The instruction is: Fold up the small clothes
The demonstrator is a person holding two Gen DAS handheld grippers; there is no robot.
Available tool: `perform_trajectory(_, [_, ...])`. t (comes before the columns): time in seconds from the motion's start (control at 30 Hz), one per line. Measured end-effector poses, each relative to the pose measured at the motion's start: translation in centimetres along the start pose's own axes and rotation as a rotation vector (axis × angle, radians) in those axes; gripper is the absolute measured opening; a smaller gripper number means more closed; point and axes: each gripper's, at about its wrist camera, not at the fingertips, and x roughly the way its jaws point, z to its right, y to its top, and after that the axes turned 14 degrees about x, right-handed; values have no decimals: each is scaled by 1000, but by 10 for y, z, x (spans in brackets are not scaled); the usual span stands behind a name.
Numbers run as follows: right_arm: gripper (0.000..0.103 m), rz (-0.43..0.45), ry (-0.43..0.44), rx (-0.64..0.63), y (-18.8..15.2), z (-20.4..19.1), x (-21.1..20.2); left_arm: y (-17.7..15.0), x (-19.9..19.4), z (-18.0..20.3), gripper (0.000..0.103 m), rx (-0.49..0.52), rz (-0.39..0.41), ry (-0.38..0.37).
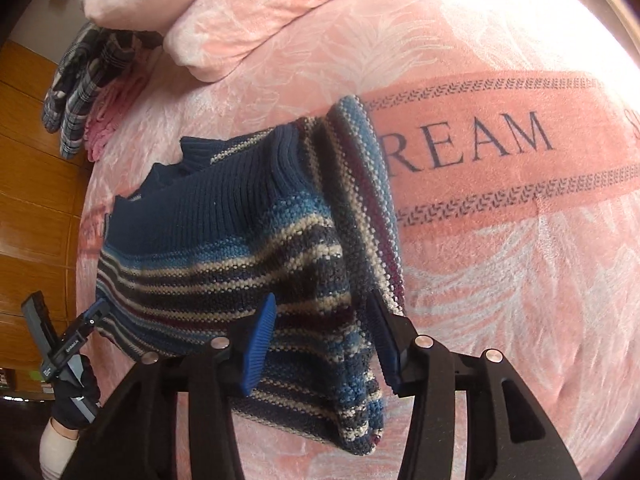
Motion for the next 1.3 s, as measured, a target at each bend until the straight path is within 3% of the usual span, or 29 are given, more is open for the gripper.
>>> perform_trajectory(0.07, [41,-1,-15,-9,2,-5,11,0,6,0,66,-9,-9,-2])
perform_trajectory(0.13, [17,11,-58,-26,2,-4,13,0,10,-1,66,-12,-14,-1])
perform_trajectory(0.27, [13,7,-67,34,4,6,16,1,16,-2,66,6,-30,8])
perform_trajectory(0.43, [14,3,-119,18,-3,7,28,-1,20,-4,66,4,-29,11])
perform_trajectory(0.57, [24,6,-56,36,0,5,16,0,18,1,68,34,-24,24])
perform_trajectory(0.63, [42,23,-28,62,3,9,4,1,14,0,68,19,-9,11])
perform_trajectory(0.73, [62,22,-10,78,5,16,-4,5,8,2,68,0,19,-13])
perform_trajectory(0.8, [67,-3,-5,96,6,24,1,8,4,5,68,1,36,-29])
perform_trajectory(0.93, [67,-72,54,143,4,38,18,10,6,13,68,33,34,-32])
perform_trajectory(1.03, [66,-87,38,138,1,43,26,9,13,14,69,44,10,-31])
perform_trajectory(1.17, [57,-74,22,122,-4,46,34,7,21,13,69,54,-8,-25])
perform_trajectory(1.3, [40,-57,33,103,-7,39,31,7,22,10,70,44,-10,-35])
